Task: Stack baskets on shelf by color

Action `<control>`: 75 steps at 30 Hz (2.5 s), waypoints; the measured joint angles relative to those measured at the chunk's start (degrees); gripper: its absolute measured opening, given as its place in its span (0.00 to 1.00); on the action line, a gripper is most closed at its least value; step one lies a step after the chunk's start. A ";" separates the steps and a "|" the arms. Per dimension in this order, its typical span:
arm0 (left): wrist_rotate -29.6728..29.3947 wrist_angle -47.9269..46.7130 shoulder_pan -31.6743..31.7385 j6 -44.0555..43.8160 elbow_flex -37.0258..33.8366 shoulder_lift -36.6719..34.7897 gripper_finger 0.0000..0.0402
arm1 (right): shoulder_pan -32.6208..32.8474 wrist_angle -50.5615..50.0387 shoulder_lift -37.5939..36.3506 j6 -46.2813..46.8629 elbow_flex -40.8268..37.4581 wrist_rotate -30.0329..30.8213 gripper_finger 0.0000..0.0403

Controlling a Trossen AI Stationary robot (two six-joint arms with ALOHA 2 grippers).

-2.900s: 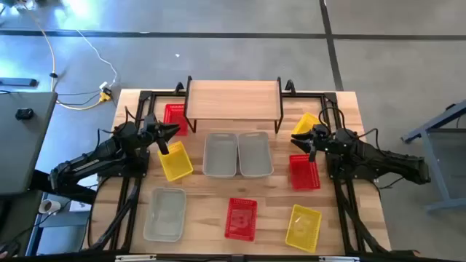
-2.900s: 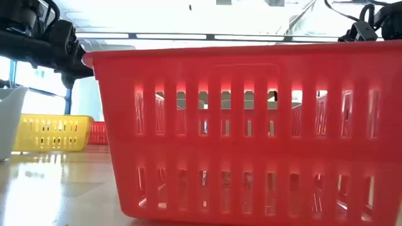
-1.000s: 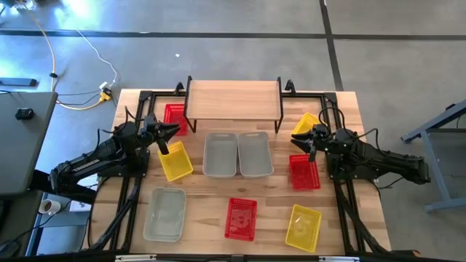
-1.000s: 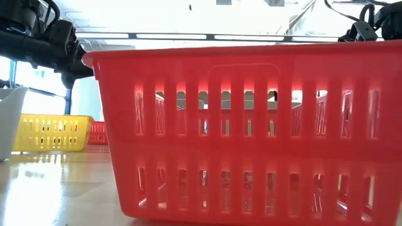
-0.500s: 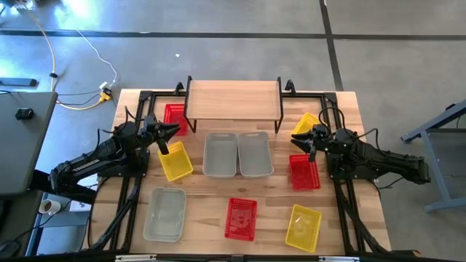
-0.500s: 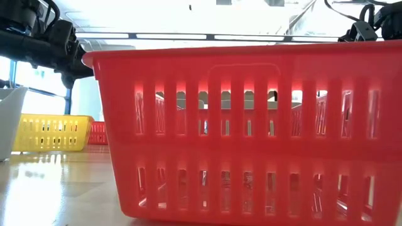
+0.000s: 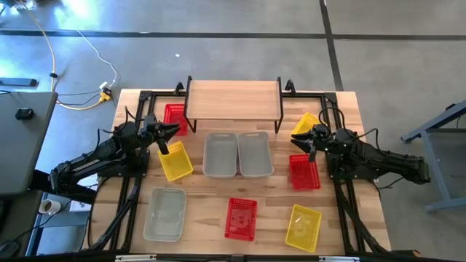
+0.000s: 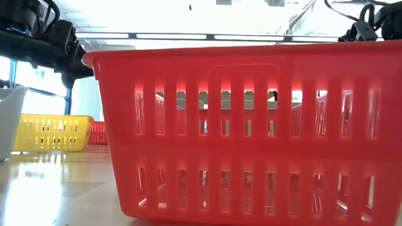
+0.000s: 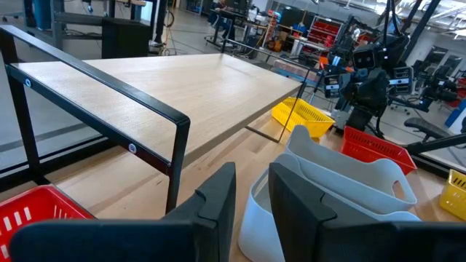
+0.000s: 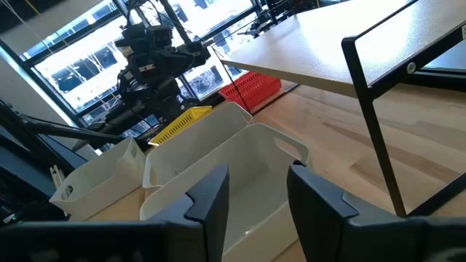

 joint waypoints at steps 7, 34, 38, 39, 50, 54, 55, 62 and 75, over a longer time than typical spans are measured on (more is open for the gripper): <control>-0.03 -0.02 -0.02 -0.03 0.00 0.02 0.18 | 0.00 -0.01 0.01 0.00 -0.02 -0.02 0.31; 1.05 3.27 -0.02 -17.49 0.00 0.16 0.45 | 0.00 0.00 0.00 0.00 -0.01 -0.01 0.31; 4.78 11.92 0.00 -17.78 0.00 1.05 0.43 | 0.00 -0.01 -0.01 0.00 -0.01 -0.01 0.31; 5.94 13.86 0.00 -17.70 0.14 1.49 0.43 | 0.00 -0.01 0.01 0.00 -0.02 -0.01 0.31; 15.66 12.92 0.00 -9.01 13.07 14.99 0.41 | 0.00 -0.01 0.01 0.00 -0.01 -0.02 0.31; 17.93 6.84 -0.01 -4.84 19.88 22.19 0.41 | 0.00 0.01 0.01 0.00 -0.02 -0.02 0.31; 18.25 4.85 0.00 -3.73 21.79 24.10 0.41 | 0.00 -0.01 -0.01 0.00 -0.02 0.00 0.31; 20.62 -7.54 -0.42 5.16 34.49 35.20 0.41 | 0.00 0.01 0.00 0.00 -0.02 -0.02 0.31; 12.42 -18.86 -11.82 19.53 50.21 49.54 0.41 | 0.00 -0.01 -0.01 0.00 0.00 -0.02 0.31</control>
